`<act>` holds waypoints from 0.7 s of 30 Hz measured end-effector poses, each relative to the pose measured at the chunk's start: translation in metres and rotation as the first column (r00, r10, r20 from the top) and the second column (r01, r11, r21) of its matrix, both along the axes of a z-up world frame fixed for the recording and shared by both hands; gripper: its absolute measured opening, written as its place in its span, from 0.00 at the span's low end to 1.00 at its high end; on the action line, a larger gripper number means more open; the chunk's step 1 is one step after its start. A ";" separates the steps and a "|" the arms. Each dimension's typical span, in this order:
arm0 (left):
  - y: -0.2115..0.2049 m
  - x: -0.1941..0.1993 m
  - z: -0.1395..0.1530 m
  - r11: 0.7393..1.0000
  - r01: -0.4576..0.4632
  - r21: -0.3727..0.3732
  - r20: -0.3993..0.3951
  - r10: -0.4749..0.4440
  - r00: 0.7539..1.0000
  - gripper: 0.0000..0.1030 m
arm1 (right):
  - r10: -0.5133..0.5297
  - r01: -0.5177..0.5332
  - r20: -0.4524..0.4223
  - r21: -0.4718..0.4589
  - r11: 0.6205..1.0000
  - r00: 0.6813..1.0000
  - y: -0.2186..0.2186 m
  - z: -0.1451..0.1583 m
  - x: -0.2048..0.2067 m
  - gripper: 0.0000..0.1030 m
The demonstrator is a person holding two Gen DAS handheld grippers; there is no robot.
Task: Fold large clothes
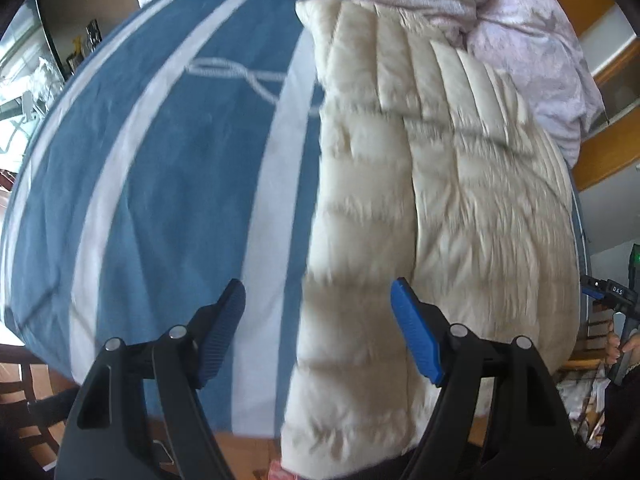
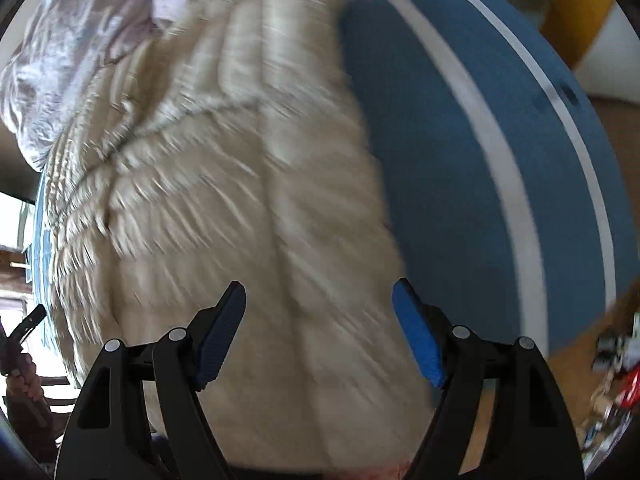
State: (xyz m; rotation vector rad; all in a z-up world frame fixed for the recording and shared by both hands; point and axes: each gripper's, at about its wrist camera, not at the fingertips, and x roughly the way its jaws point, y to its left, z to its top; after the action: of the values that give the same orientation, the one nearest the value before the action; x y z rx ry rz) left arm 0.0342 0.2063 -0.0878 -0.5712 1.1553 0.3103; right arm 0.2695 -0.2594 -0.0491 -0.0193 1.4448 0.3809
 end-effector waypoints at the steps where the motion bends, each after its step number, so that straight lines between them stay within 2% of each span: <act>1: -0.004 -0.003 -0.002 1.000 0.007 -0.002 -0.004 -0.007 1.000 0.73 | -0.009 0.009 -0.018 -0.002 1.000 1.000 -0.014 -0.003 -0.006 0.75; 4: -0.016 -0.009 -0.008 1.000 0.018 -0.005 -0.017 -0.018 1.000 0.73 | -0.027 0.029 -0.060 0.022 0.999 0.998 -0.042 -0.012 -0.018 0.75; 10: -0.033 -0.022 -0.020 1.000 0.001 -0.021 -0.034 -0.001 0.999 0.70 | -0.038 0.052 -0.134 0.102 0.993 0.990 -0.067 -0.031 -0.034 0.75; 14: -0.041 -0.030 -0.022 1.000 -0.007 -0.005 -0.036 0.007 0.999 0.67 | -0.002 0.020 -0.130 0.142 0.990 0.992 -0.070 -0.030 -0.041 0.75; 17: -0.046 -0.034 -0.021 1.000 -0.012 -0.007 -0.034 0.012 0.999 0.62 | 0.028 0.002 -0.152 0.193 0.981 0.988 -0.072 -0.031 -0.045 0.65; 21: -0.054 -0.038 -0.021 1.000 -0.015 -0.008 -0.031 0.014 0.999 0.56 | 0.051 -0.010 -0.171 0.237 0.971 0.984 -0.075 -0.034 -0.048 0.61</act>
State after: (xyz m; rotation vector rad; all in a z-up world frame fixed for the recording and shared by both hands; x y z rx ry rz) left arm -0.0036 0.1527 -0.1087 -0.5839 1.1829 0.3279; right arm 0.2211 -0.3348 -0.0830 0.1882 1.5662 0.5897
